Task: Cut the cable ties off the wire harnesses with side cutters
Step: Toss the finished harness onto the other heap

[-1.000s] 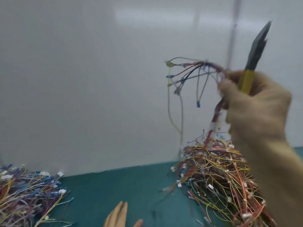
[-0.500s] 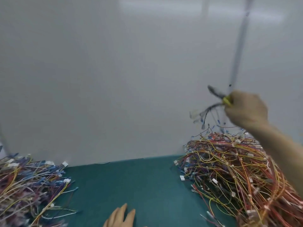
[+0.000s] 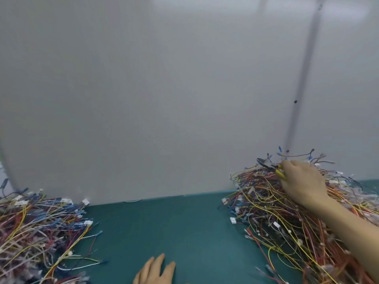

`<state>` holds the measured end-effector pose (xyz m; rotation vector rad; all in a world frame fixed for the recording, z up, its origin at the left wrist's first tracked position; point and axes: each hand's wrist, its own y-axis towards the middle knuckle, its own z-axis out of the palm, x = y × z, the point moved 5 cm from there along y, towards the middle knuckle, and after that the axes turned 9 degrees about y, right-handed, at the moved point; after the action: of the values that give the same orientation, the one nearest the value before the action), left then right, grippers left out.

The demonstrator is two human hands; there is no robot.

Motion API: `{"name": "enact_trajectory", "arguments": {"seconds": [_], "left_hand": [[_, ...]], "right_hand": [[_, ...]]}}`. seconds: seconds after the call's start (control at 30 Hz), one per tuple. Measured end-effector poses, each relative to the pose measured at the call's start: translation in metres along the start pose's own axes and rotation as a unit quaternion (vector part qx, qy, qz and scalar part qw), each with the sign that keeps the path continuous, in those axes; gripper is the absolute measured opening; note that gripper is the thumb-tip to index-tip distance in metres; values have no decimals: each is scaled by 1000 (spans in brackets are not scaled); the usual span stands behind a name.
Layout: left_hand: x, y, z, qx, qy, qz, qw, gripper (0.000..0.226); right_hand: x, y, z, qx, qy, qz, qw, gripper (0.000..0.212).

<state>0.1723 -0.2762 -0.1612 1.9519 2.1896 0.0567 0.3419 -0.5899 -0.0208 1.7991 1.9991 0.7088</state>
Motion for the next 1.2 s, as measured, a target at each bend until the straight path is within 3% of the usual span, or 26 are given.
{"name": "enact_trajectory", "arguments": {"seconds": [0.13,0.2,0.27,0.3,0.37,0.5,0.57,0.63,0.7,0.73,0.87,1.03,1.13,1.2], "left_hand": [[-3,2,-4,-20,35,7,999,73],[-8,1,-13,-76,26,30,996,64],[-10,-2,-14,-3,35,38,999,67],[-10,-1,-15,-12,37,44,998,73],[-11,-1,-16,-42,57,51,996,72],[-9,-3,-15,-60,61,29,996,70],[-9,-3,-12,-60,56,23,996,69],[-8,-2,-10,-57,49,23,997,68],[-9,-2,-7,-48,49,31,997,64],[-8,-2,-5,-44,46,36,997,60],[-10,-3,-6,-12,56,23,998,61],[-10,-6,-10,2,39,40,998,57],[-8,-3,-10,68,44,18,997,78],[-2,2,-8,4,24,-2,1000,75]], "right_hand": [[-3,-6,-4,-38,91,-7,995,25],[-3,-7,-4,-34,101,-12,994,22],[-5,-7,-6,-33,99,-10,994,18],[-6,-6,-9,-42,97,-12,994,17],[-7,-2,-20,-100,97,-20,990,15],[-12,4,-60,-307,76,-43,948,19],[-12,2,-66,-321,27,-90,942,14],[-14,1,-48,-216,-45,-131,967,8],[-22,-4,-12,-8,-148,-120,982,10],[-29,-6,1,55,-157,-99,981,12],[-30,-2,-3,116,-29,-58,991,12],[-29,1,-5,177,-16,-41,983,23],[-27,2,-18,179,25,-33,983,28],[-26,2,-29,166,51,-18,985,31]]}}
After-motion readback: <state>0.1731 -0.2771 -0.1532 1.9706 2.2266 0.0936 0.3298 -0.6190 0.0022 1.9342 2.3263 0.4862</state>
